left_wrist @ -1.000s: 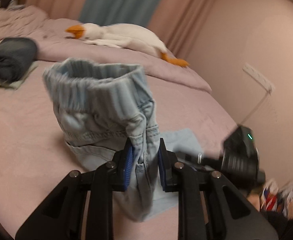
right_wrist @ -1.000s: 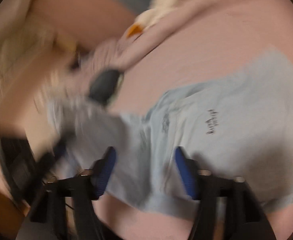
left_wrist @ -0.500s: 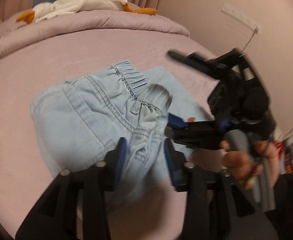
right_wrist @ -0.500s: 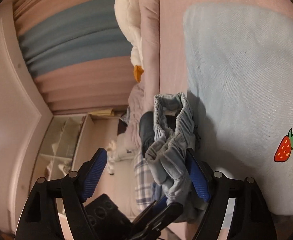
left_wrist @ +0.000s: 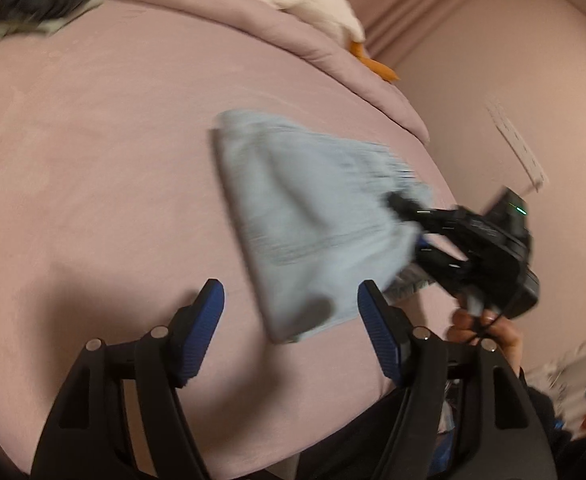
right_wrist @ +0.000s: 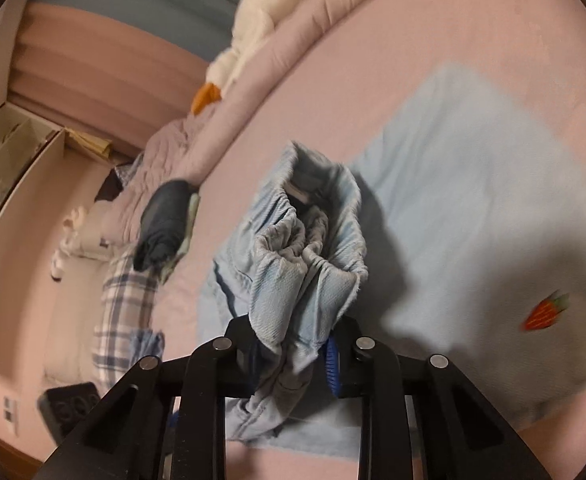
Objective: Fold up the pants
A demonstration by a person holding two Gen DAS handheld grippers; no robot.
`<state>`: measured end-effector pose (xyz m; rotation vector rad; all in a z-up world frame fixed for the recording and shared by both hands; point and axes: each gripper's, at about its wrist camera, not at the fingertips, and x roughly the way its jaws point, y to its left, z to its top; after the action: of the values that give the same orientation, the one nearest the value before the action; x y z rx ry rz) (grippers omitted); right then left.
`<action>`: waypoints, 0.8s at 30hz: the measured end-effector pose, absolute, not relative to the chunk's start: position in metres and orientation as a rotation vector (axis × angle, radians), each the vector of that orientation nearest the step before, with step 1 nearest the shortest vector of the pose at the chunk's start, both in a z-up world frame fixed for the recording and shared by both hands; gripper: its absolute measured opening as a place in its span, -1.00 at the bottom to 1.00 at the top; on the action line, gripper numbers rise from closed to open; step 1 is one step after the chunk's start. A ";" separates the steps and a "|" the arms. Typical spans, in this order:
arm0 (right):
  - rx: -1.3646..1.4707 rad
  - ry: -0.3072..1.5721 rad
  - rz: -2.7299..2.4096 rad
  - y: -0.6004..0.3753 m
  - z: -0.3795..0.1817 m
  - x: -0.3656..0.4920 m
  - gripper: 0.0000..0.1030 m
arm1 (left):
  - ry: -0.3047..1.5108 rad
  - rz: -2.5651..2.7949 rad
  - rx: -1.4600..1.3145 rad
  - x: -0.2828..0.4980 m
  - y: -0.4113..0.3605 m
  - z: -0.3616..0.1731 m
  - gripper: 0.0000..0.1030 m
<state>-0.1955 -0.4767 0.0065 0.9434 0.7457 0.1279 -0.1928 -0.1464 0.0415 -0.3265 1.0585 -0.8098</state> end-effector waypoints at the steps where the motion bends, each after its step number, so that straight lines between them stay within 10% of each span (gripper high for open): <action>1: 0.932 0.716 0.111 -0.483 0.014 -0.201 -0.50 | 1.063 -0.807 -0.340 -0.193 -0.144 0.041 0.33; 15: 0.919 0.763 -0.088 -0.548 -0.027 -0.235 -0.48 | 1.104 -0.832 -0.273 -0.175 -0.169 0.038 0.33; 24: 0.803 0.708 -0.229 -0.568 0.022 -0.262 0.08 | 1.041 -0.845 -0.237 -0.150 -0.188 0.053 0.32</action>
<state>-0.2618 -0.5678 0.0225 0.8025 0.7084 -0.2290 -0.1496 -0.1878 0.0531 -0.2374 1.0408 -0.8450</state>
